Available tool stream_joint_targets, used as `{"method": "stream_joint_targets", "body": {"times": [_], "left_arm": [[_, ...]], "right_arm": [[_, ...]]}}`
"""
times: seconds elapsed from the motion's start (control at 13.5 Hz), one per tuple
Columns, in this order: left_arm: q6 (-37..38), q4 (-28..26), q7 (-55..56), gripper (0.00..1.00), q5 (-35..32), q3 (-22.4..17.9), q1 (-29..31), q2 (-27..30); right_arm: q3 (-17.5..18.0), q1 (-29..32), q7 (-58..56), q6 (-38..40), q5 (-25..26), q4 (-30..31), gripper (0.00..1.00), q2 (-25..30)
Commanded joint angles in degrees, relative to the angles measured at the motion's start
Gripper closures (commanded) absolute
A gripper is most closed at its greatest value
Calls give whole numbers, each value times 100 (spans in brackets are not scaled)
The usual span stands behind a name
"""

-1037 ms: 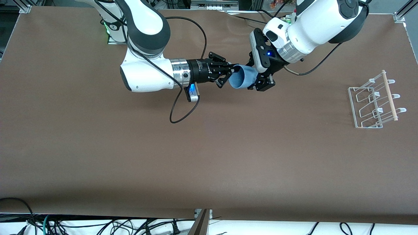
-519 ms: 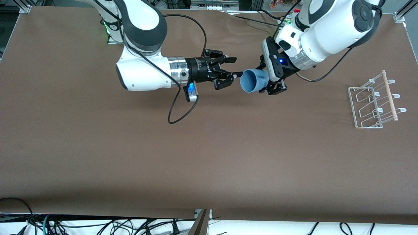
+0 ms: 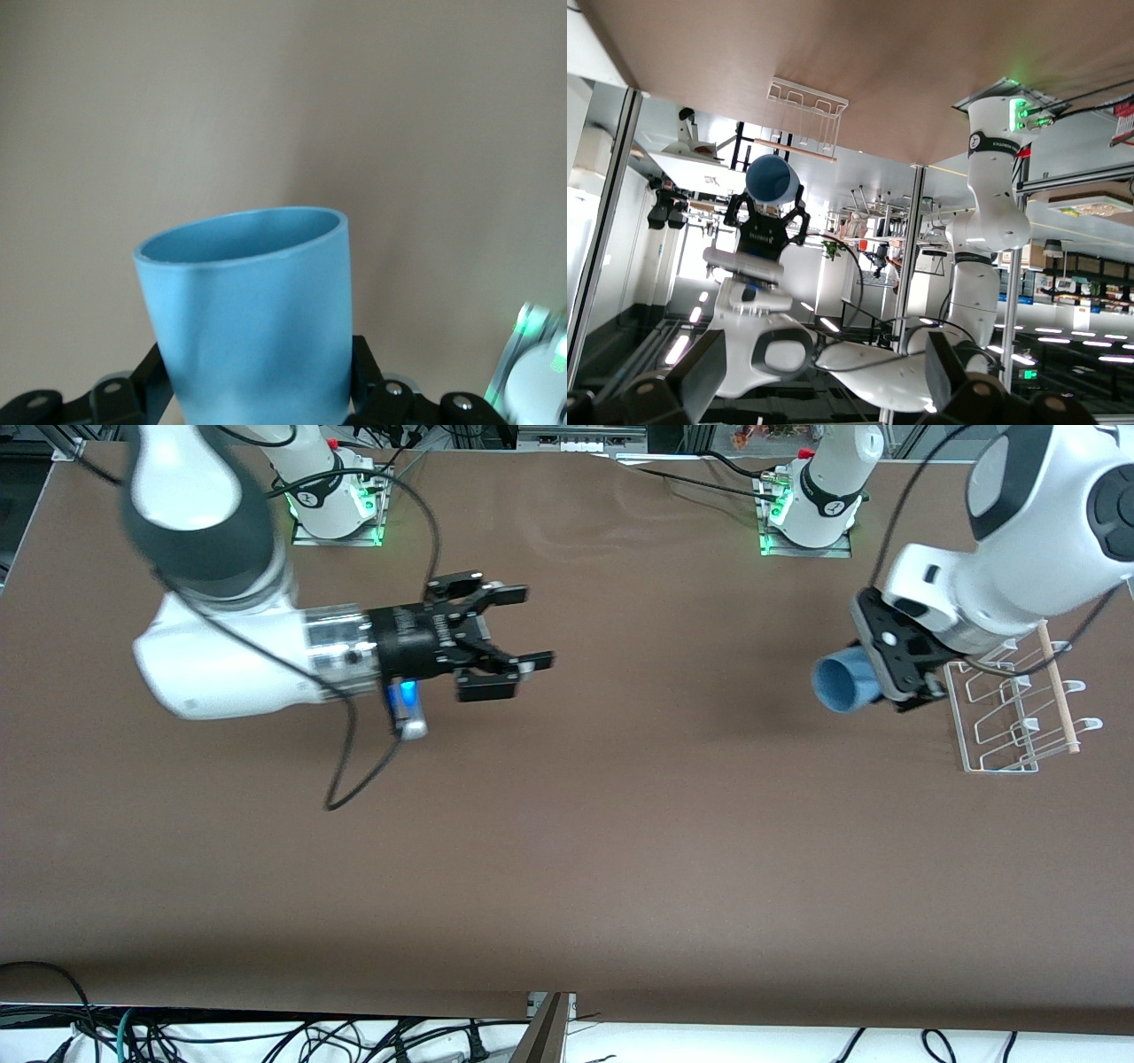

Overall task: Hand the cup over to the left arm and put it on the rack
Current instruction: 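Open the right gripper and withdraw while the left gripper carries the cup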

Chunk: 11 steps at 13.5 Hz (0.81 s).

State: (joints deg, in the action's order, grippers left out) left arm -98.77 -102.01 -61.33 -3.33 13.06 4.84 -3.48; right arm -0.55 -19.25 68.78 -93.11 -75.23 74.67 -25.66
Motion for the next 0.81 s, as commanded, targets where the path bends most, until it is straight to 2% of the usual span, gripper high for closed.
{"method": "stream_joint_targets", "body": {"times": [0.0, 0.22, 0.3, 0.44, 0.59, 0.74], "left_arm": [[130, 269, 7, 100, -1357, -146, 52, -494], [427, -20, 129, 100, -3378, -146, 53, -592], [638, -152, 200, 100, -3820, -155, 61, -584], [1165, -423, 200, 100, -4559, -155, 79, -575], [1202, -1055, 183, 100, -5315, -146, 114, -470], [1167, -1828, 174, 100, -6106, -137, 97, -224]], "right_arm": [[-23, 263, -461, 205, 655, -58, 1, 367], [-112, 263, -1172, 275, 2024, -23, 1, 851], [-129, 272, -1470, 432, 2569, -14, 1, 1000], [-435, 272, -2347, 985, 3353, -14, 1, 1325], [-507, 272, -3306, 1224, 4283, 38, 1, 1484], [-560, 272, -4045, 1199, 4953, 257, 1, 1625]]}}
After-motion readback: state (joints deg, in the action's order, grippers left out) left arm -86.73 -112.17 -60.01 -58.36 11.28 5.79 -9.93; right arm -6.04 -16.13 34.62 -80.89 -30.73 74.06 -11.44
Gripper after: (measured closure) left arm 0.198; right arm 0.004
